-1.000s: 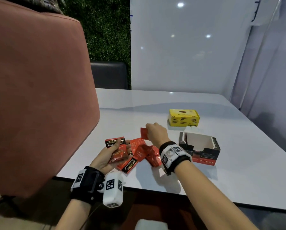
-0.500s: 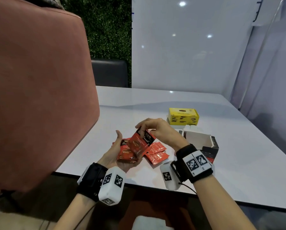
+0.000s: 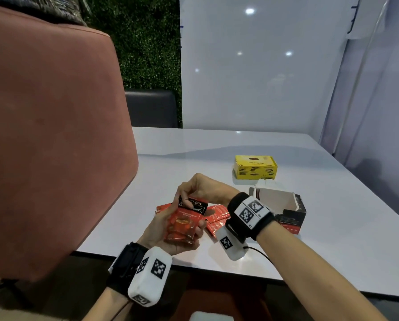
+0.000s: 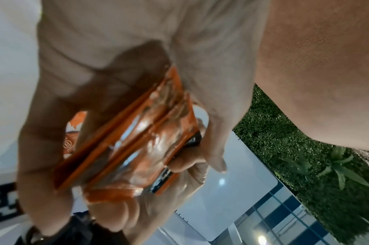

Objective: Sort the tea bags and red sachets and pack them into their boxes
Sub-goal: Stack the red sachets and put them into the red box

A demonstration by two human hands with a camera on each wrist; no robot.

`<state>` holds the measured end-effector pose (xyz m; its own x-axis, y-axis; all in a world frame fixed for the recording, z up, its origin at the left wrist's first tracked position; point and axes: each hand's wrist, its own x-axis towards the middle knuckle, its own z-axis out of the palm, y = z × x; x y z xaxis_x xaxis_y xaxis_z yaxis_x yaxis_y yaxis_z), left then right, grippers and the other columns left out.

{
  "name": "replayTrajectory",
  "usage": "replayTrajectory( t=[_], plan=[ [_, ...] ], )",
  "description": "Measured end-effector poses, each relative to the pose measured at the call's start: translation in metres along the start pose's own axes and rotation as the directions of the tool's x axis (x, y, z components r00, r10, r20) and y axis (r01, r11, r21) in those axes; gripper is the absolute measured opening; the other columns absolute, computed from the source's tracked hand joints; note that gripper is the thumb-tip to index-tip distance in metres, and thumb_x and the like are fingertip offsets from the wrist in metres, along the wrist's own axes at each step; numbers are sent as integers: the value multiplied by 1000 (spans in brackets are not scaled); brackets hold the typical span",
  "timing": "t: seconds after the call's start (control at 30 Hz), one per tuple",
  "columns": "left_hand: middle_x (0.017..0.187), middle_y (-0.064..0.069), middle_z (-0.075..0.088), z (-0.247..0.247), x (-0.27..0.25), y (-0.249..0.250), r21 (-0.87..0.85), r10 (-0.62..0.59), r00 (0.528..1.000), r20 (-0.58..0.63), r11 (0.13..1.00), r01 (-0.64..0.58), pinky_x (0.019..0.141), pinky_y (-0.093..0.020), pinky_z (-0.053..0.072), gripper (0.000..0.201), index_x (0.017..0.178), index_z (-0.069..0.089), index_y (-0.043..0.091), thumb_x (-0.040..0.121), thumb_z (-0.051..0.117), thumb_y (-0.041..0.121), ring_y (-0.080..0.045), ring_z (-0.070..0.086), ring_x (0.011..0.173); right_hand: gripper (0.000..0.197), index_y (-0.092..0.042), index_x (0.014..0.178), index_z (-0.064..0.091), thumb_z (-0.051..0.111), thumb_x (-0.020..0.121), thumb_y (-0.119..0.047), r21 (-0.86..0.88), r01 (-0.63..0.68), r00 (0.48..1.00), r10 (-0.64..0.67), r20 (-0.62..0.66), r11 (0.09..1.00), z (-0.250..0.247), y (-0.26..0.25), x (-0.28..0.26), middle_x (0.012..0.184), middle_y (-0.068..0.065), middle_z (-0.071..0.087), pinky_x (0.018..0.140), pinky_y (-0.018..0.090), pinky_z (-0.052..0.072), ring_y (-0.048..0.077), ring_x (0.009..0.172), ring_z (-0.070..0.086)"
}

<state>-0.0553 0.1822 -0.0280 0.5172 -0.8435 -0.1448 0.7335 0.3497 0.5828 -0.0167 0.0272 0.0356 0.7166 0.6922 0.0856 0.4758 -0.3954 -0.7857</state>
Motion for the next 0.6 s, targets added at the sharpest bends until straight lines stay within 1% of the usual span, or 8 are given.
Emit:
replayTrajectory(
  t=[0.1, 0.17, 0.2, 0.27, 0.3, 0.33, 0.43, 0.6],
  plan=[
    [83, -11, 60, -5, 0, 5, 8, 22, 998, -52, 1000, -21, 69, -33, 52, 66, 116, 59, -1, 71, 74, 45, -19, 60, 72, 37, -17, 71, 64, 49, 84, 13, -52, 13, 1000, -13, -8, 999, 1, 5, 6, 106, 4, 66, 93, 29, 48, 18, 105, 61],
    [80, -9, 61, -9, -4, 14, 13, 87, 989, -123, 996, -86, 69, -34, 55, 53, 107, 65, 0, 66, 83, 29, -17, 62, 69, 27, -6, 94, 64, 47, 86, 14, -81, -102, 985, 90, -145, 991, -6, 22, 10, 111, 11, 65, 93, 32, 49, 24, 109, 60],
    [80, -8, 62, -11, -8, 18, 31, 120, 979, -165, 993, -117, 69, -34, 56, 49, 102, 68, 1, 62, 86, 22, -17, 63, 69, 28, -3, 103, 61, 45, 88, 12, -185, -207, 965, 168, -203, 961, -9, 31, 10, 114, 14, 63, 89, 31, 48, 25, 108, 59],
    [84, -11, 67, -21, -14, 24, 49, 175, 954, -245, 985, -168, 72, -37, 58, 49, 96, 70, 1, 52, 90, 13, -21, 67, 73, 29, -5, 117, 55, 47, 91, 3, -450, -436, 900, 377, -219, 779, -11, 47, 6, 123, 15, 58, 88, 29, 44, 27, 113, 56],
    [88, -13, 69, -26, -16, 26, 53, 199, 943, -266, 980, -192, 74, -39, 58, 51, 94, 71, 1, 48, 91, 11, -23, 69, 78, 32, -6, 123, 52, 52, 91, -5, -534, -486, 867, 460, -194, 692, -8, 52, 4, 127, 14, 55, 91, 32, 43, 28, 116, 53],
    [92, -14, 70, -30, -18, 28, 61, 217, 937, -274, 976, -208, 75, -41, 58, 52, 93, 72, 1, 46, 92, 10, -24, 70, 83, 38, -6, 127, 49, 56, 91, -13, -573, -508, 841, 514, -169, 643, -4, 55, 3, 130, 15, 53, 95, 34, 42, 29, 118, 52],
    [89, -12, 70, -33, -17, 29, 69, 238, 930, -280, 971, -228, 76, -42, 58, 55, 91, 73, 4, 42, 94, 16, -24, 70, 82, 51, -5, 127, 48, 65, 86, -29, -501, -572, 804, 565, -185, 649, 10, 60, 6, 128, 15, 56, 95, 36, 44, 30, 116, 54],
    [85, -10, 65, -36, -11, 25, -26, 244, 936, -253, 965, -259, 77, -40, 58, 68, 94, 67, 4, 39, 92, 34, -21, 67, 75, 55, -5, 124, 44, 70, 79, -22, -558, -582, 810, 482, -333, 591, 30, 76, 15, 124, 16, 53, 91, 41, 45, 32, 117, 49]
  ],
)
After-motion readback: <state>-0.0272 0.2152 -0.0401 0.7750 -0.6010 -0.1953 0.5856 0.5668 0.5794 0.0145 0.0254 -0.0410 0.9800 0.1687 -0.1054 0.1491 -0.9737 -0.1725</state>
